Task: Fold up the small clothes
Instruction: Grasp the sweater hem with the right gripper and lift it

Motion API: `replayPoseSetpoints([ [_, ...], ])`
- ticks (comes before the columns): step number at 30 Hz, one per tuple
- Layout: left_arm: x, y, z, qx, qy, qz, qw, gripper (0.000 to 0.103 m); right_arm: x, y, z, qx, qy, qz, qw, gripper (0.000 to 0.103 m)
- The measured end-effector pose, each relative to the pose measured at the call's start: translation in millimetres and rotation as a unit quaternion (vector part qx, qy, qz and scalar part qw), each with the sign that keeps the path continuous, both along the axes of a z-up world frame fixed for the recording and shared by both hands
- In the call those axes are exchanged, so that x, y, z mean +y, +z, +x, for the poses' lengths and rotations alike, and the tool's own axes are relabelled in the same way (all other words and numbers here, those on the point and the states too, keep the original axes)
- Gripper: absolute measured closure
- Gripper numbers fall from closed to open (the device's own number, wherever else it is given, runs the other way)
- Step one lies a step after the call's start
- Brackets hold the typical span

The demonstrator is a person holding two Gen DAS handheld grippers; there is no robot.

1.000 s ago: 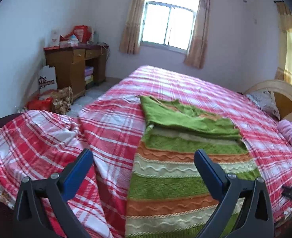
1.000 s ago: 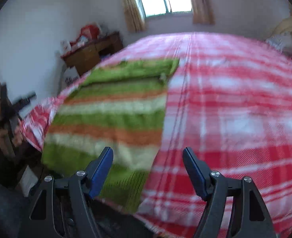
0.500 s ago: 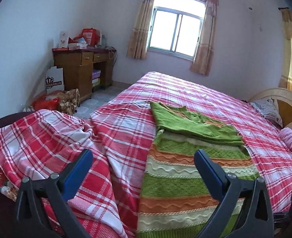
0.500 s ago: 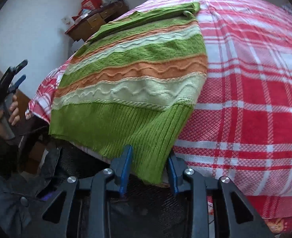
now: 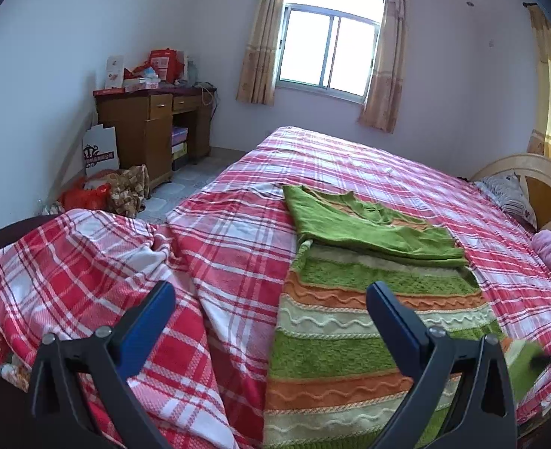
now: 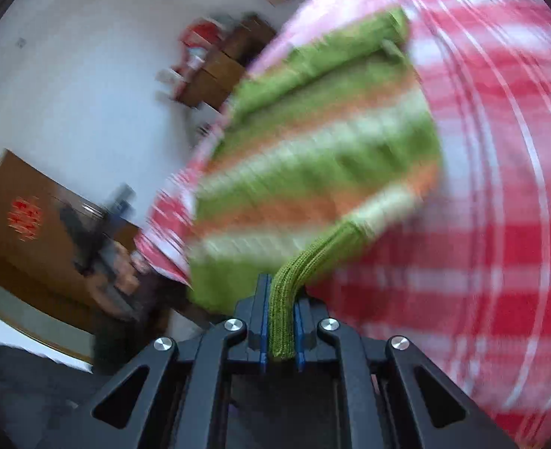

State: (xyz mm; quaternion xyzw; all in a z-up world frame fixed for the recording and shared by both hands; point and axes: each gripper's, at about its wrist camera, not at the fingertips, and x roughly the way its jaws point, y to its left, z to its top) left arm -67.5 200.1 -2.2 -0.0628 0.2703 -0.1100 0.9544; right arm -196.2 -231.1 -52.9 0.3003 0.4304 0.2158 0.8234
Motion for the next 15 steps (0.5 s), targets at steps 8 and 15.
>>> replayPoseSetpoints([
  [8, 3.6, 5.8, 14.5, 0.005, -0.010, 0.021, 0.9997, 0.000, -36.7, 19.5, 115.5, -0.038, -0.081, -0.023, 0.996, 0.093],
  [15, 3.2, 2.9, 15.7, 0.015, -0.071, 0.056, 0.9958, 0.000, -61.7, -44.6, 167.4, 0.028, -0.146, -0.018, 0.989, 0.093],
])
